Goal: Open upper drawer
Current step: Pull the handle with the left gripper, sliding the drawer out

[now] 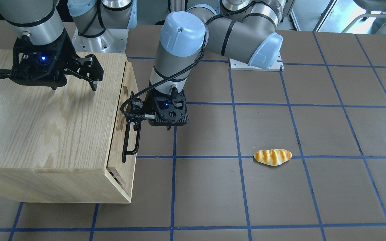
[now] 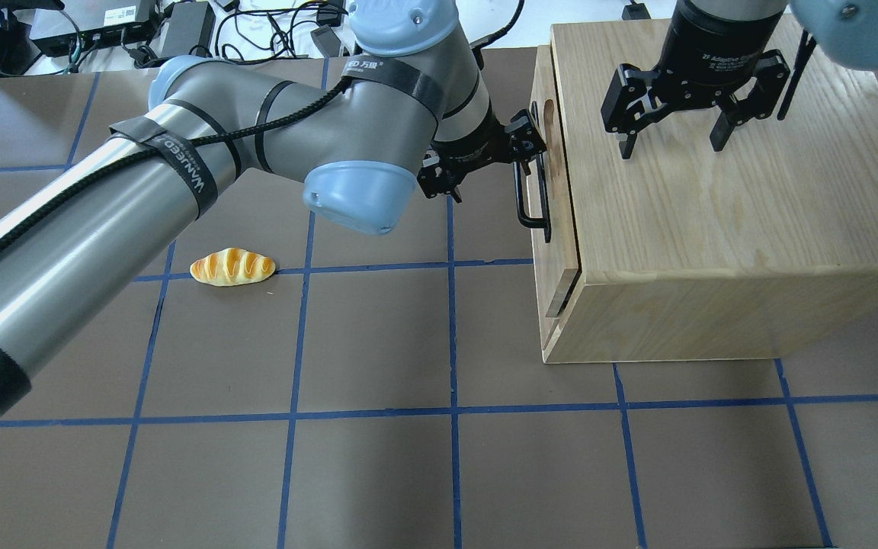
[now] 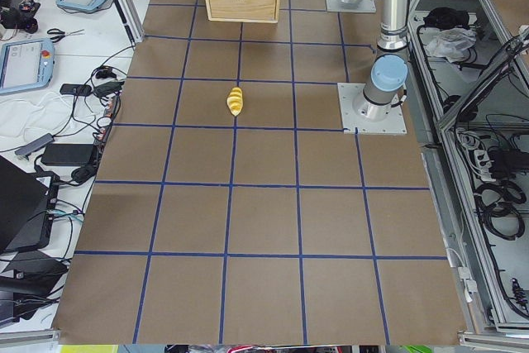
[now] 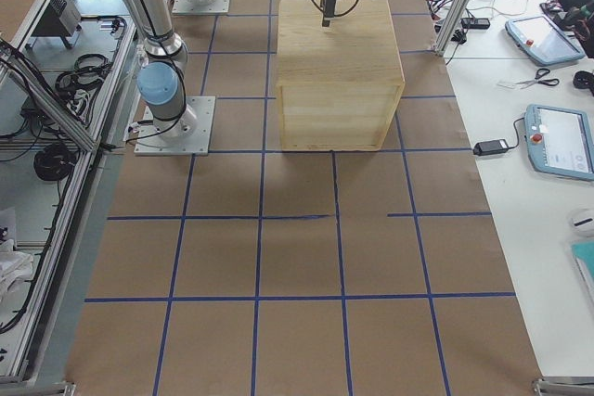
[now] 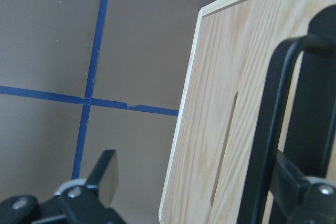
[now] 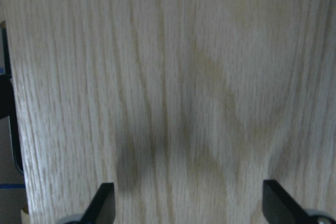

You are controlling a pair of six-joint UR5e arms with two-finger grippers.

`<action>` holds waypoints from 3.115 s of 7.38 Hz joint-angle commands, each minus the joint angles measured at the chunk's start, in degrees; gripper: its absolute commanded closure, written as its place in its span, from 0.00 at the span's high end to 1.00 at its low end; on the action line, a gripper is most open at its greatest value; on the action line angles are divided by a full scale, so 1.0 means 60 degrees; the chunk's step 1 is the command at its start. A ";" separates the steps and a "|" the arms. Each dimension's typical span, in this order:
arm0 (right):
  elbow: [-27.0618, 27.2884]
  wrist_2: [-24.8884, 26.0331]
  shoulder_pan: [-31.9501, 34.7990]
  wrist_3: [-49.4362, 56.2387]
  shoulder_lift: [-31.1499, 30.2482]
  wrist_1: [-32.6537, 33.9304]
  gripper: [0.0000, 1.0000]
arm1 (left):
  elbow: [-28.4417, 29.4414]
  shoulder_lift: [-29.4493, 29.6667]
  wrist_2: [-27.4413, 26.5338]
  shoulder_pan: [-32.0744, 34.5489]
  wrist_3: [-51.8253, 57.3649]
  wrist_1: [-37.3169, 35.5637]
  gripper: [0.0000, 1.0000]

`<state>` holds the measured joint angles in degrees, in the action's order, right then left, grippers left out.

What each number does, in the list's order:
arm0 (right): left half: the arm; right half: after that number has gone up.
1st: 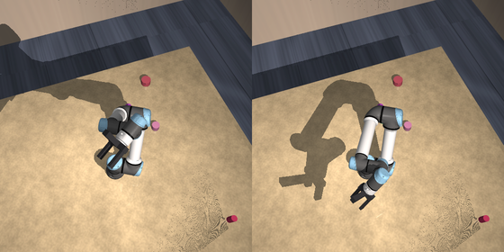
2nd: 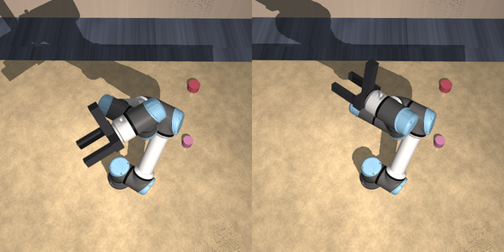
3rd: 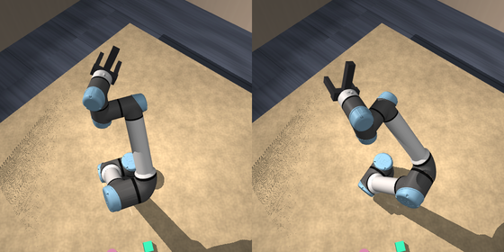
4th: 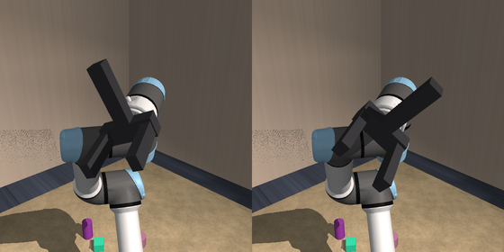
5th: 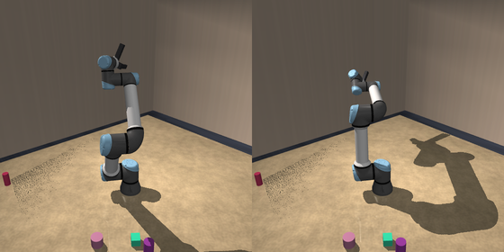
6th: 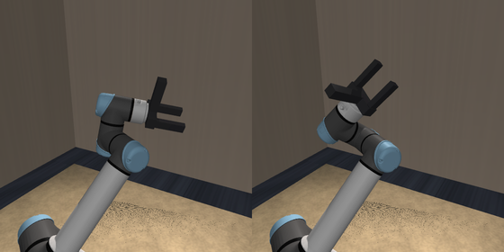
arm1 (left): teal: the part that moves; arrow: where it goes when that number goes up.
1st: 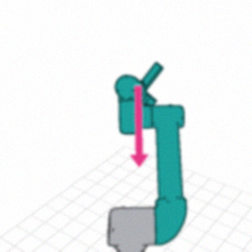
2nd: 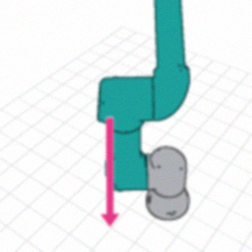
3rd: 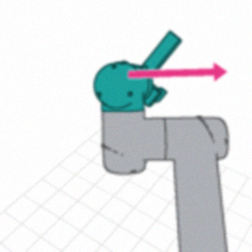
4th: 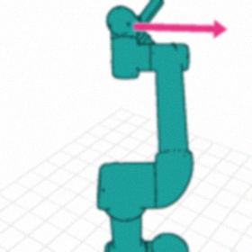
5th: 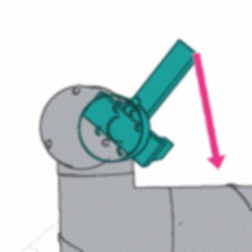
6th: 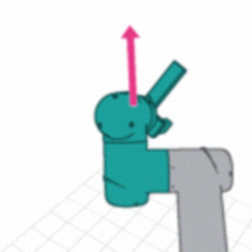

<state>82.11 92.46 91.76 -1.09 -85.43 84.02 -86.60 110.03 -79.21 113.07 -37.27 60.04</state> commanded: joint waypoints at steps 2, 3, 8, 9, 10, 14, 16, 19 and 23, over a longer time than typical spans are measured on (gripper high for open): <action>-0.0004 0.0000 0.0000 -0.0009 0.0000 0.0000 1.00 | 0.0005 -0.0013 -0.0317 -0.0036 0.0073 0.0304 1.00; -0.0004 0.0000 0.0000 0.0005 0.0000 0.0000 1.00 | 0.0020 -0.0100 -0.0318 -0.0066 0.0088 0.0392 1.00; -0.0003 0.0000 0.0000 -0.0009 0.0000 0.0000 1.00 | 0.0020 -0.0233 -0.0259 -0.0417 0.0147 0.0788 1.00; -0.0004 0.0000 0.0000 0.0005 0.0000 0.0000 1.00 | 0.0020 -0.0247 -0.0245 -0.0490 0.0147 0.0803 1.00; -0.0004 0.0000 0.0000 -0.0009 0.0000 0.0000 1.00 | 0.0020 -0.0262 -0.0259 -0.0505 0.0161 0.0847 1.00; 0.0011 0.0000 0.0000 -0.0009 0.0000 0.0000 1.00 | 0.0035 -0.0423 -0.0245 -0.0900 0.0834 0.1243 1.00; 0.0011 0.0000 0.0000 -0.0009 0.0000 0.0000 1.00 | 0.0035 -0.0453 -0.0259 -0.0945 0.0922 0.1257 1.00; 0.0011 0.0000 0.0000 -0.0009 0.0000 0.0000 1.00 | 0.0035 -0.0482 -0.0318 -0.1061 0.1346 0.1301 1.00; -0.0004 0.0015 0.0000 -0.0009 0.0000 0.0000 1.00 | 0.0035 -0.0599 -0.0318 -0.1428 0.1685 0.1638 1.00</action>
<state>82.09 92.48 91.76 -1.10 -85.43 84.02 -86.39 106.55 -81.12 104.78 -27.48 69.50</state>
